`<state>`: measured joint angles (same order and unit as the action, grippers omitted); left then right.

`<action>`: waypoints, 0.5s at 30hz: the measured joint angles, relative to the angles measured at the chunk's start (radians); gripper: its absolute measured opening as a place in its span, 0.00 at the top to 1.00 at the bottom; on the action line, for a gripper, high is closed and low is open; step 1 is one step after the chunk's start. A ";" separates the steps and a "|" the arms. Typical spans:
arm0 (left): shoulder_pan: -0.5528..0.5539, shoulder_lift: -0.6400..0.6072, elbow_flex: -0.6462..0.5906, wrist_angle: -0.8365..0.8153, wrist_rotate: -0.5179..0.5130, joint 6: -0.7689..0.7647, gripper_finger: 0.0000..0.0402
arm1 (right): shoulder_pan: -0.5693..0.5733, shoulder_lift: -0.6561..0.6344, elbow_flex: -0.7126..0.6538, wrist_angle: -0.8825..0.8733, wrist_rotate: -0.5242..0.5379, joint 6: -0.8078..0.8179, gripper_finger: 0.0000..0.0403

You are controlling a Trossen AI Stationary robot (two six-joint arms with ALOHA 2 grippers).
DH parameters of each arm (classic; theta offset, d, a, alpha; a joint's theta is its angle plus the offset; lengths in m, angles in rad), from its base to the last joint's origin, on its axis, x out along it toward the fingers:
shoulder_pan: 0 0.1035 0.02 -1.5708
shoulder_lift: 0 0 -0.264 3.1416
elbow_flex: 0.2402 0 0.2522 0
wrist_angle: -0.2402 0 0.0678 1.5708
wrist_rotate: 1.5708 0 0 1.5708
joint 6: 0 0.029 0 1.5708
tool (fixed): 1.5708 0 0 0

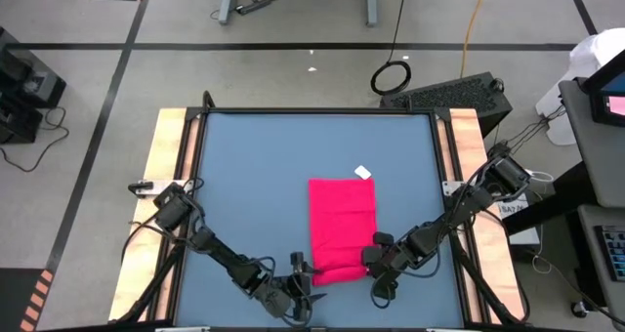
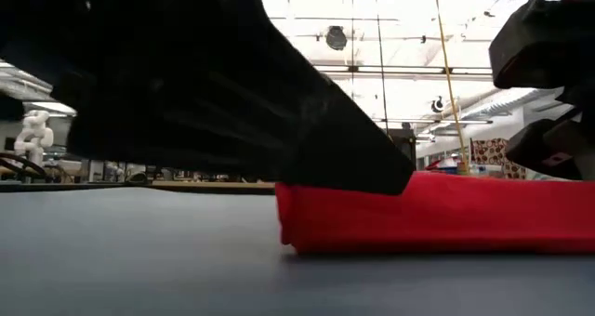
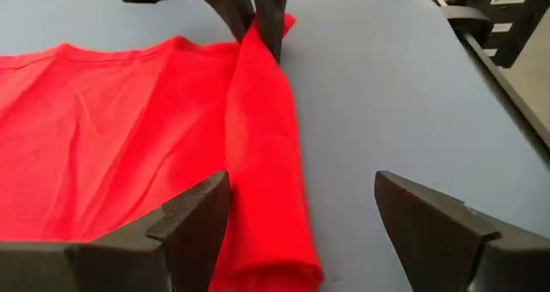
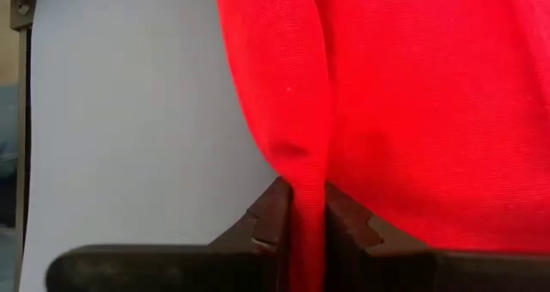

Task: Roll towel
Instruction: Roll the red towel

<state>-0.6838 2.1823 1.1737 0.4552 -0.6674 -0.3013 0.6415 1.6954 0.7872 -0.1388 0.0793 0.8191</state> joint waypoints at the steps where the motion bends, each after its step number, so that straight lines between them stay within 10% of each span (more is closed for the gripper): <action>1: 0.000 0.004 0.001 0.002 0.000 0.000 0.27 | 0.000 0.000 0.000 0.001 0.003 0.004 0.90; 15: 0.023 0.022 0.002 -0.035 -0.025 -0.031 0.39 | -0.001 0.000 0.000 0.002 0.000 0.051 0.90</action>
<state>-0.6613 2.2040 1.1755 0.4203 -0.6921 -0.3322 0.6403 1.6955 0.7872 -0.1367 0.0795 0.8698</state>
